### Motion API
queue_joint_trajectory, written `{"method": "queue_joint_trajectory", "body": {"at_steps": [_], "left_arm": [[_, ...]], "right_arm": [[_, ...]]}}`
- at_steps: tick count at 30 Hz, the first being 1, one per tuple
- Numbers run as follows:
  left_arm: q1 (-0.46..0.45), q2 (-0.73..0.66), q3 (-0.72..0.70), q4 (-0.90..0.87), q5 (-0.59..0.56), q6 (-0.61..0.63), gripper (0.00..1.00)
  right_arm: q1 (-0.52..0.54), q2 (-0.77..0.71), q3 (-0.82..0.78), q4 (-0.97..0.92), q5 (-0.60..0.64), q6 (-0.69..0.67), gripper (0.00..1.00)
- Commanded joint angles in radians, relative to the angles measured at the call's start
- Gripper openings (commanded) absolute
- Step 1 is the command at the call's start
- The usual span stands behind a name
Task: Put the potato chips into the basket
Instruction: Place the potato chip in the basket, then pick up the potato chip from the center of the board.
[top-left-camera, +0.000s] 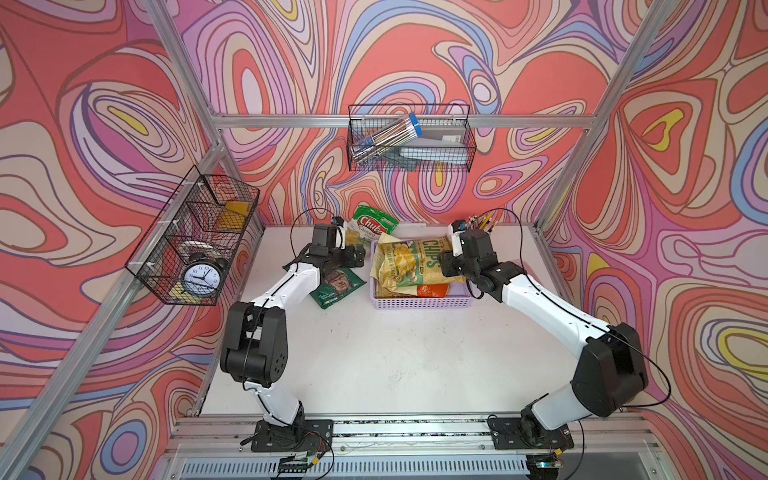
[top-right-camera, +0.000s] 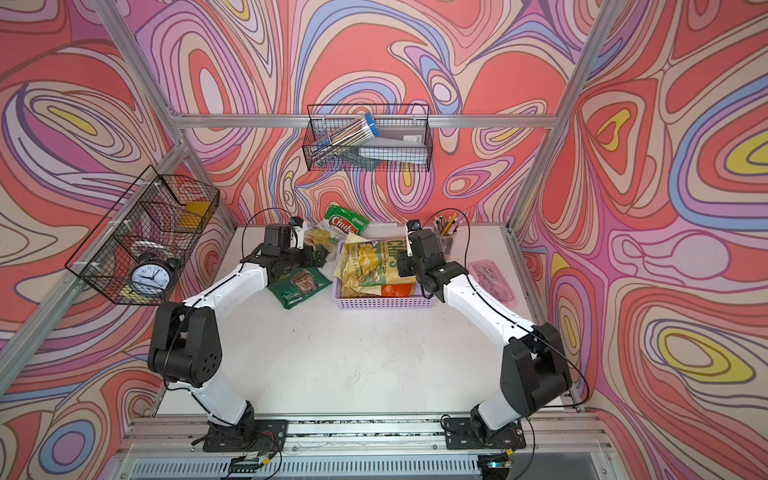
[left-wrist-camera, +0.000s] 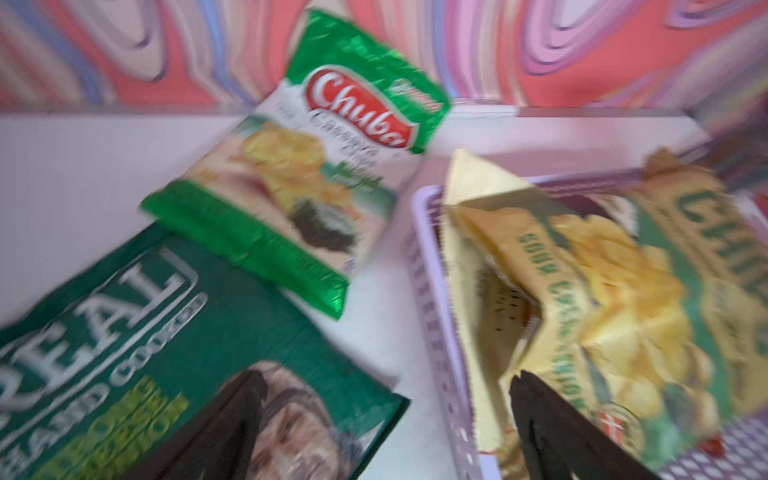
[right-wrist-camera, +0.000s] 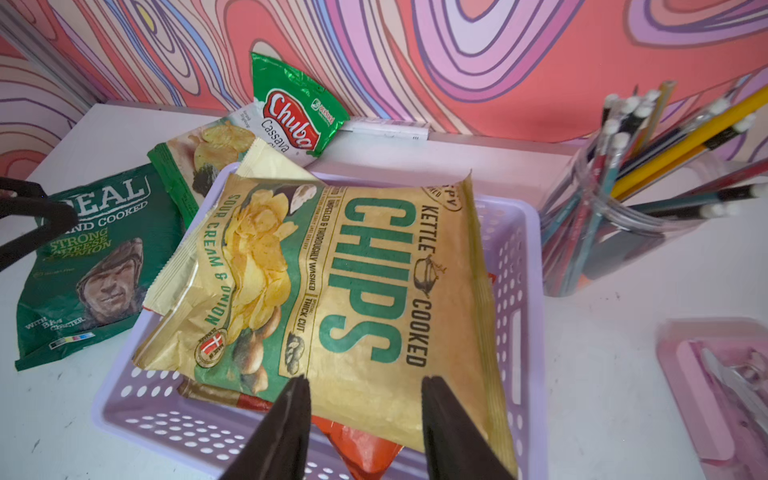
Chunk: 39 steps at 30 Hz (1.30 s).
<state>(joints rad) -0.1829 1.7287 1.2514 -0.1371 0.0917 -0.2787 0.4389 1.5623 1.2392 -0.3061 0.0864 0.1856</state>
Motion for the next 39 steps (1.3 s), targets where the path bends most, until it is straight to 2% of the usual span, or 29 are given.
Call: {"method": "queue_joint_trajectory", "body": {"at_steps": [1, 6, 9, 14, 19, 21, 26, 28, 35, 39], "left_arm": [[0.034, -0.02, -0.056, -0.079, -0.294, -0.264, 0.96], [0.115, -0.095, -0.225, 0.005, -0.312, -0.438, 0.85], [0.166, -0.08, -0.256, 0.034, -0.247, -0.45, 0.82], [0.204, -0.006, -0.249, 0.045, -0.226, -0.457, 0.75], [0.237, 0.049, -0.241, 0.108, -0.134, -0.477, 0.43], [0.247, 0.066, -0.232, 0.107, -0.115, -0.489, 0.41], [0.261, 0.056, -0.252, 0.11, -0.107, -0.505, 0.07], [0.26, 0.03, -0.265, 0.106, -0.113, -0.503, 0.0], [0.257, -0.133, -0.277, 0.079, -0.074, -0.427, 0.0], [0.226, -0.244, -0.259, 0.061, -0.027, -0.28, 0.0]], "right_arm": [[-0.003, 0.024, 0.032, 0.021, -0.063, 0.029, 0.45], [-0.002, 0.016, 0.011, 0.033, -0.088, 0.043, 0.45], [-0.003, 0.012, 0.0, 0.033, -0.087, 0.041, 0.45], [-0.002, 0.008, -0.007, 0.029, -0.092, 0.038, 0.45], [-0.002, -0.002, -0.015, 0.023, -0.086, 0.033, 0.46], [-0.003, -0.006, -0.018, 0.02, -0.08, 0.031, 0.46], [-0.003, -0.012, -0.023, 0.009, -0.07, 0.024, 0.46], [-0.002, -0.013, -0.021, 0.006, -0.076, 0.023, 0.46], [-0.002, -0.029, -0.025, 0.011, -0.077, 0.025, 0.46], [-0.003, -0.047, -0.039, 0.015, -0.072, 0.024, 0.46]]}}
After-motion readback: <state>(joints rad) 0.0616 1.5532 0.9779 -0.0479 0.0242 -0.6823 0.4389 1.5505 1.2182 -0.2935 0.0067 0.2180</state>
